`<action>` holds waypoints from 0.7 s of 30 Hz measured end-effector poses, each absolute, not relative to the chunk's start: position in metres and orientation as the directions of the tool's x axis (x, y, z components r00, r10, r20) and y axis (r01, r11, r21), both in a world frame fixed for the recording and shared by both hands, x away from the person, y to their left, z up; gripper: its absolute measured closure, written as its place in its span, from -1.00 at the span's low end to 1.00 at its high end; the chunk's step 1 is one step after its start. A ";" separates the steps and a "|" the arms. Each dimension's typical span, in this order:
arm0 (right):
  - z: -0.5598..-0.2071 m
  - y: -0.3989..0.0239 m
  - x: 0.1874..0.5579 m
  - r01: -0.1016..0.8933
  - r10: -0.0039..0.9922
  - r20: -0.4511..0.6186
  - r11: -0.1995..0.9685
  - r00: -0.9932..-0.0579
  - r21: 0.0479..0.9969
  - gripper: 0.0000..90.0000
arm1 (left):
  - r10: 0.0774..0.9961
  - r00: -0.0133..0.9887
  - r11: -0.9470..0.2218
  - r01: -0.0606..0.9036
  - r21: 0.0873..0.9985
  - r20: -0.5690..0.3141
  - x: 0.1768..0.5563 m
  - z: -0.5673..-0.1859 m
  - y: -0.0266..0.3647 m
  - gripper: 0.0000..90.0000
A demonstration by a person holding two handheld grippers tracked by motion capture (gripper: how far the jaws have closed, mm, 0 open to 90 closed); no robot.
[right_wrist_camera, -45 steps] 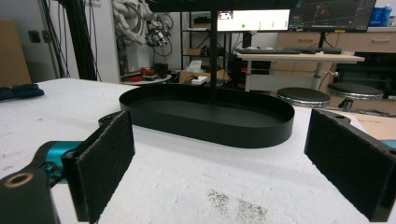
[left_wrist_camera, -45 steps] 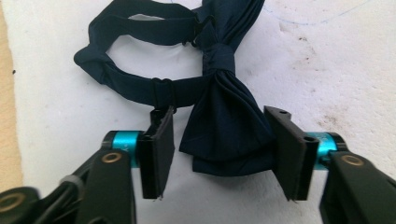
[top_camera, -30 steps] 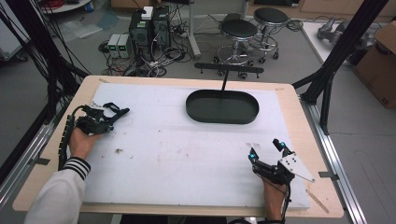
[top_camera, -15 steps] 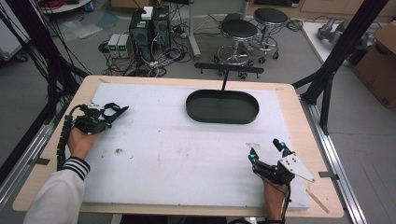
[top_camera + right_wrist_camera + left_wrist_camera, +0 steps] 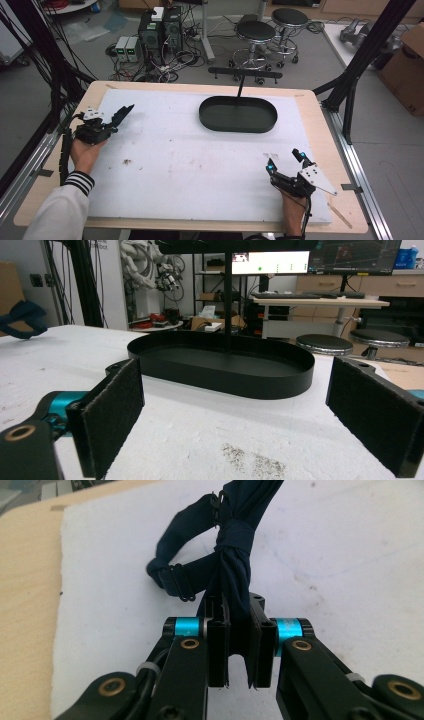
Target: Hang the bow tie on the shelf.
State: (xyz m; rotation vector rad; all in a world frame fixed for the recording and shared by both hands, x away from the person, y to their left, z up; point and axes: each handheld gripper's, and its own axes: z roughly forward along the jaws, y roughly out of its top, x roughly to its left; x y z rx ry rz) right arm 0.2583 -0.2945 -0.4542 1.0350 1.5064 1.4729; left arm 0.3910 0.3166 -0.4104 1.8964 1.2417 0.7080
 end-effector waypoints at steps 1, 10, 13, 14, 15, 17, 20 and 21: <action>-0.454 -0.294 0.258 0.034 0.929 0.015 -0.002 -0.370 0.999 -0.83 | 0.926 0.375 -0.239 0.503 0.831 0.039 0.390 -0.409 0.317 0.82; -0.454 -0.294 0.258 0.034 0.930 0.013 0.000 -0.368 0.999 -0.83 | 0.916 0.399 -0.150 0.423 0.894 -0.035 0.386 -0.399 0.318 0.84; -0.454 -0.294 0.258 0.034 0.930 0.014 -0.001 -0.368 0.999 -0.83 | 0.915 0.400 -0.134 0.406 0.904 -0.044 0.385 -0.396 0.317 0.84; -0.454 -0.294 0.258 0.034 0.930 0.012 0.000 -0.368 0.999 -0.83 | 0.914 0.404 -0.135 0.402 0.906 -0.042 0.385 -0.395 0.316 0.84; -0.454 -0.294 0.258 0.035 0.930 0.015 -0.002 -0.368 0.999 -0.83 | 0.912 0.407 -0.133 0.397 0.908 -0.045 0.384 -0.394 0.315 0.84; -0.454 -0.294 0.258 0.035 0.930 0.016 -0.003 -0.367 0.999 -0.83 | 0.909 0.415 -0.131 0.389 0.912 -0.047 0.384 -0.392 0.313 0.84; -0.454 -0.294 0.259 0.036 0.930 0.015 -0.001 -0.368 0.999 -0.83 | 0.903 0.429 -0.144 0.378 0.915 -0.035 0.384 -0.386 0.308 0.84; -0.454 -0.294 0.259 0.036 0.929 0.016 -0.003 -0.369 0.999 -0.83 | 0.901 0.432 -0.145 0.375 0.916 -0.035 0.384 -0.384 0.307 0.84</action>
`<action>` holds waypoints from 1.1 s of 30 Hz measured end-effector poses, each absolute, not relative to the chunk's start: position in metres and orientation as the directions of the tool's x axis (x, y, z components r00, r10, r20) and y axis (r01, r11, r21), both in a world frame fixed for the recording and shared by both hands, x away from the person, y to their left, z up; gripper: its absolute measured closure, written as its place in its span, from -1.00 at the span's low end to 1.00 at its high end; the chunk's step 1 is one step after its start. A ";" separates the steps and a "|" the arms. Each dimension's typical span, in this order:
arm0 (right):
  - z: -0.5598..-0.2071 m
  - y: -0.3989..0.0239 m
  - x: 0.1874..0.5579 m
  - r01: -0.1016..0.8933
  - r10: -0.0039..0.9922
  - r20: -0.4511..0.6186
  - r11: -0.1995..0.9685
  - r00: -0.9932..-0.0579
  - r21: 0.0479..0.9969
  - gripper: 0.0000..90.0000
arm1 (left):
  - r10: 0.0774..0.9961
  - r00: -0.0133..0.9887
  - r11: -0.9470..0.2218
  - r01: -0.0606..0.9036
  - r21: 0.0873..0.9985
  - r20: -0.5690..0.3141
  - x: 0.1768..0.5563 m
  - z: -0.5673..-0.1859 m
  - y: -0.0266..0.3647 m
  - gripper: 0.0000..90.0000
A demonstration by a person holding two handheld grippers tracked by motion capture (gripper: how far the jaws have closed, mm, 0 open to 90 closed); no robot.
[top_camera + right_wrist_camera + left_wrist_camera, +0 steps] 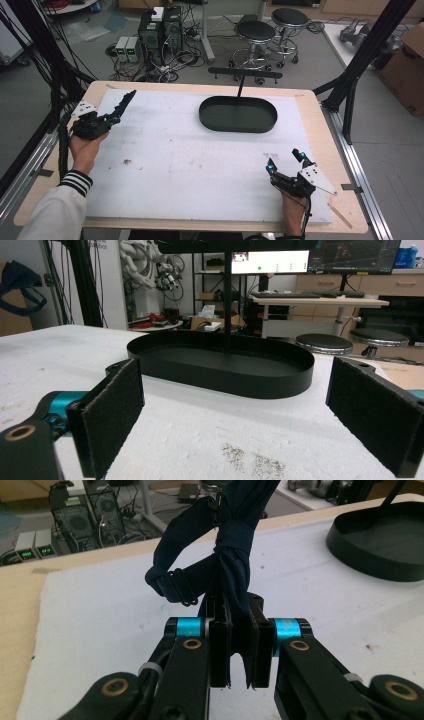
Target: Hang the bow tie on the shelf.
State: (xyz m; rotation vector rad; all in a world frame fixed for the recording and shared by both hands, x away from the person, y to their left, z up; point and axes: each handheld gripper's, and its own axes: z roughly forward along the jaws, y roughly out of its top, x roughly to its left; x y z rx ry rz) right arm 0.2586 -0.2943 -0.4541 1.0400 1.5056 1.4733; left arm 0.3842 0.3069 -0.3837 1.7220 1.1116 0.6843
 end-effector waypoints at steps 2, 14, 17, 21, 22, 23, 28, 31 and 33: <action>-0.454 -0.294 0.259 0.037 0.930 0.016 -0.002 -0.368 0.999 -0.83 | 0.897 0.441 -0.152 0.362 0.920 -0.025 0.385 -0.377 0.302 0.84; -0.454 -0.295 0.259 0.039 0.929 0.019 -0.005 -0.371 0.999 -0.83 | 0.871 0.491 -0.173 0.311 0.935 -0.002 0.390 -0.346 0.274 0.87; -0.454 -0.295 0.259 0.040 0.928 0.022 -0.007 -0.372 0.999 -0.83 | 0.865 0.502 -0.179 0.295 0.939 0.007 0.391 -0.338 0.267 0.87; -0.454 -0.295 0.259 0.040 0.928 0.020 -0.006 -0.371 0.999 -0.83 | 0.860 0.511 -0.181 0.280 0.943 0.013 0.393 -0.329 0.258 0.87; -0.454 -0.295 0.259 0.039 0.928 0.019 -0.005 -0.372 0.999 -0.83 | 0.856 0.516 -0.188 0.277 0.942 0.020 0.394 -0.327 0.255 0.87; -0.454 -0.295 0.259 0.039 0.928 0.020 -0.006 -0.372 0.999 -0.83 | 0.856 0.517 -0.188 0.271 0.944 0.022 0.394 -0.325 0.253 0.87; -0.454 -0.295 0.259 0.040 0.928 0.022 -0.007 -0.372 0.999 -0.83 | 0.848 0.529 -0.182 0.266 0.947 0.014 0.397 -0.319 0.242 0.87; -0.454 -0.295 0.259 0.043 0.928 0.026 -0.011 -0.373 0.999 -0.83 | 0.843 0.538 -0.183 0.264 0.947 0.013 0.399 -0.316 0.235 0.87; -0.454 -0.295 0.259 0.039 0.928 0.021 -0.007 -0.373 0.999 -0.83 | 0.839 0.545 -0.177 0.259 0.950 0.007 0.400 -0.312 0.231 0.87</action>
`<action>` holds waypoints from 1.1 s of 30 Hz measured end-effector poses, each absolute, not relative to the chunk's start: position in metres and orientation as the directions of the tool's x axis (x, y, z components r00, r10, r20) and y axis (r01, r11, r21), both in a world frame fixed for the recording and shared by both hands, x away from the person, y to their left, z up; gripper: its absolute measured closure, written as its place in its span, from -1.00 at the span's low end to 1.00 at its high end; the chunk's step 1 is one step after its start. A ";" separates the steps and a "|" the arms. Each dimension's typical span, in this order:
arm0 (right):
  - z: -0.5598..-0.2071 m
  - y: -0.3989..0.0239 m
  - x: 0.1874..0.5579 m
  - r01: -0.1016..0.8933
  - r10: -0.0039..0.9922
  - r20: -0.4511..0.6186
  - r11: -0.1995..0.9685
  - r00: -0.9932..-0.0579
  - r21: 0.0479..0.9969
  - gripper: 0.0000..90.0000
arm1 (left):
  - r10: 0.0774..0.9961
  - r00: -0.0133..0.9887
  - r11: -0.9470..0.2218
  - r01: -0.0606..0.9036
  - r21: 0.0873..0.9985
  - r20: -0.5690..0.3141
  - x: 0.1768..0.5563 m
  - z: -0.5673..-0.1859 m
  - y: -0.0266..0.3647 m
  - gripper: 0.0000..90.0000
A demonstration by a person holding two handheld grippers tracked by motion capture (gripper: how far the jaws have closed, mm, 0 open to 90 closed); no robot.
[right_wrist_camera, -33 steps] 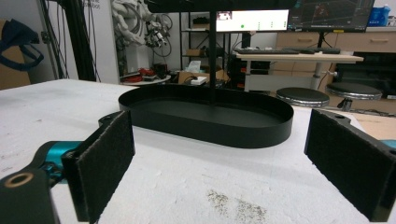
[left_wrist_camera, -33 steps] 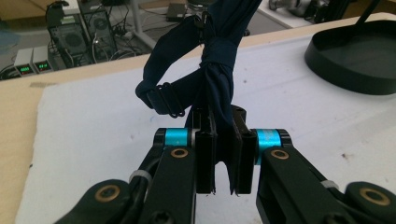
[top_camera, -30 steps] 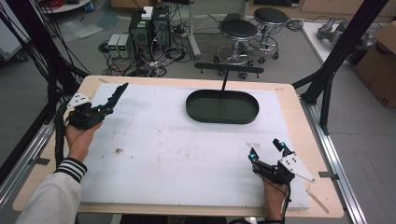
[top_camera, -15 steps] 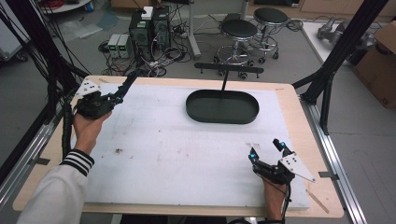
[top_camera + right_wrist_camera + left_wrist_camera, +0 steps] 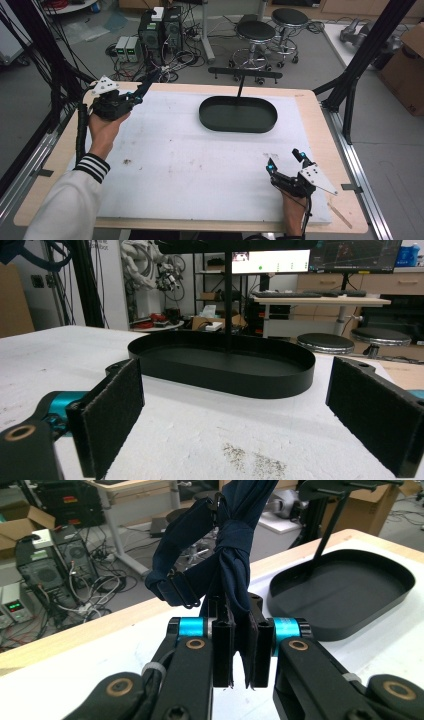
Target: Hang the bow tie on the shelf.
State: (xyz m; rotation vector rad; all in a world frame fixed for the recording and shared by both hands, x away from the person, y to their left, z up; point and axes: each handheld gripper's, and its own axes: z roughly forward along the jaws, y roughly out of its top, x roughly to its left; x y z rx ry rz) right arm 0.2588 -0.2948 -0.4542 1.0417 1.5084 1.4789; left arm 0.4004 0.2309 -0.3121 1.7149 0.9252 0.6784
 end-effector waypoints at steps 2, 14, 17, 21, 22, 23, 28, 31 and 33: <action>-0.454 -0.295 0.259 0.037 0.927 0.018 -0.004 -0.374 0.999 -0.83 | 0.836 0.549 -0.176 0.257 0.950 0.006 0.402 -0.308 0.226 0.87; -0.454 -0.295 0.259 0.035 0.926 0.018 -0.006 -0.376 0.999 -0.83 | 0.791 0.611 -0.160 0.243 0.957 -0.023 0.411 -0.298 0.192 0.87; -0.454 -0.295 0.259 0.034 0.926 0.018 -0.005 -0.377 0.999 -0.83 | 0.785 0.619 -0.153 0.237 0.959 -0.028 0.413 -0.296 0.185 0.87; -0.454 -0.295 0.258 0.035 0.926 0.022 -0.009 -0.377 0.999 -0.83 | 0.767 0.640 -0.141 0.227 0.964 -0.039 0.416 -0.293 0.175 0.87; -0.454 -0.295 0.258 0.035 0.926 0.019 -0.006 -0.377 0.999 -0.83 | 0.764 0.644 -0.141 0.223 0.964 -0.037 0.417 -0.292 0.173 0.87; -0.454 -0.295 0.258 0.035 0.927 0.021 -0.008 -0.375 0.999 -0.83 | 0.758 0.650 -0.134 0.224 0.965 -0.046 0.417 -0.291 0.170 0.87; -0.454 -0.295 0.258 0.036 0.926 0.022 -0.009 -0.376 0.999 -0.83 | 0.737 0.675 -0.140 0.215 0.966 -0.044 0.419 -0.287 0.156 0.87; -0.454 -0.295 0.258 0.035 0.926 0.023 -0.010 -0.376 0.999 -0.83 | 0.725 0.688 -0.152 0.208 0.966 -0.034 0.419 -0.285 0.147 0.87; -0.454 -0.295 0.258 0.032 0.927 0.022 -0.011 -0.375 0.999 -0.83 | 0.719 0.695 -0.153 0.205 0.967 -0.033 0.420 -0.283 0.141 0.87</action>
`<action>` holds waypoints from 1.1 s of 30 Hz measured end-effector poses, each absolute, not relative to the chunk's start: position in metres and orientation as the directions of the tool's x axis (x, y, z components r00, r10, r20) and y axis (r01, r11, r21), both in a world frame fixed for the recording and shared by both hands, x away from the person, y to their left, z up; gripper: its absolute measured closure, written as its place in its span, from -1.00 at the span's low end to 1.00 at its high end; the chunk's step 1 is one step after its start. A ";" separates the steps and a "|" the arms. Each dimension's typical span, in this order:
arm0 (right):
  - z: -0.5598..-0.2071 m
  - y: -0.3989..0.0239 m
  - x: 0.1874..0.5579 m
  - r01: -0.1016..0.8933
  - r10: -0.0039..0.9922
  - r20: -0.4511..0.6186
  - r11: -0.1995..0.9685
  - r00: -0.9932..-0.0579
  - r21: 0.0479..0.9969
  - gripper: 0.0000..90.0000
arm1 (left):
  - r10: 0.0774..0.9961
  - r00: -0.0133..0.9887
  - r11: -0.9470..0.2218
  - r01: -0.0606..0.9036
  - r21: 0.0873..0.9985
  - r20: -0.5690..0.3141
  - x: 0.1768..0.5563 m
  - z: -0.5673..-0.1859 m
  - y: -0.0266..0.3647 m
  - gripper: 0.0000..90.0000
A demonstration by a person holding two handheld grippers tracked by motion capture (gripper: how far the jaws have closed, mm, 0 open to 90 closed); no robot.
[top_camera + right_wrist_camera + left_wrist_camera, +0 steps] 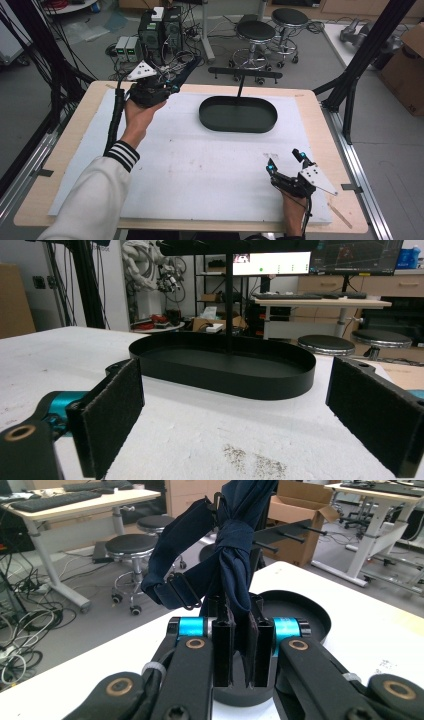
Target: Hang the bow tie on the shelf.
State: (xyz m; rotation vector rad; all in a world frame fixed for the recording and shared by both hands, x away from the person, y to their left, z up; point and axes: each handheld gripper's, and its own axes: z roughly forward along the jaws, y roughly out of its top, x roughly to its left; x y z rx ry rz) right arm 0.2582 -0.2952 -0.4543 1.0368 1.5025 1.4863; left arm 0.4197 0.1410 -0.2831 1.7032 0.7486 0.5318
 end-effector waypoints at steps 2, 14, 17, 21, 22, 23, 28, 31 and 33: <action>-0.454 -0.295 0.258 0.037 0.926 0.025 -0.012 -0.376 0.999 -0.83 | 0.716 0.698 -0.163 0.199 0.966 -0.023 0.419 -0.282 0.136 0.87; -0.455 -0.296 0.258 0.022 0.927 0.017 -0.010 -0.375 1.000 -0.83 | 0.706 0.708 -0.200 0.181 0.963 0.013 0.424 -0.278 0.112 0.87; -0.455 -0.296 0.258 0.023 0.927 0.021 -0.013 -0.374 1.000 -0.83 | 0.704 0.710 -0.196 0.181 0.964 0.010 0.428 -0.278 0.105 0.87; -0.455 -0.296 0.258 0.030 0.927 0.030 -0.020 -0.374 0.999 -0.83 | 0.696 0.718 -0.202 0.182 0.962 0.010 0.432 -0.280 0.094 0.87; -0.455 -0.296 0.258 0.026 0.927 0.028 -0.019 -0.374 0.999 -0.83 | 0.695 0.719 -0.199 0.183 0.963 0.007 0.434 -0.281 0.091 0.87; -0.455 -0.296 0.258 0.025 0.927 0.026 -0.018 -0.374 1.000 -0.83 | 0.693 0.721 -0.205 0.185 0.961 0.009 0.435 -0.282 0.089 0.87; -0.455 -0.296 0.258 0.026 0.927 0.030 -0.022 -0.375 0.999 -0.83 | 0.692 0.722 -0.199 0.191 0.961 0.000 0.442 -0.286 0.080 0.87; -0.455 -0.297 0.258 0.024 0.927 0.028 -0.021 -0.375 0.999 -0.83 | 0.691 0.723 -0.214 0.194 0.957 0.007 0.445 -0.289 0.076 0.87; -0.455 -0.296 0.258 0.027 0.927 0.035 -0.026 -0.374 0.999 -0.83 | 0.689 0.725 -0.214 0.195 0.957 0.006 0.447 -0.292 0.072 0.87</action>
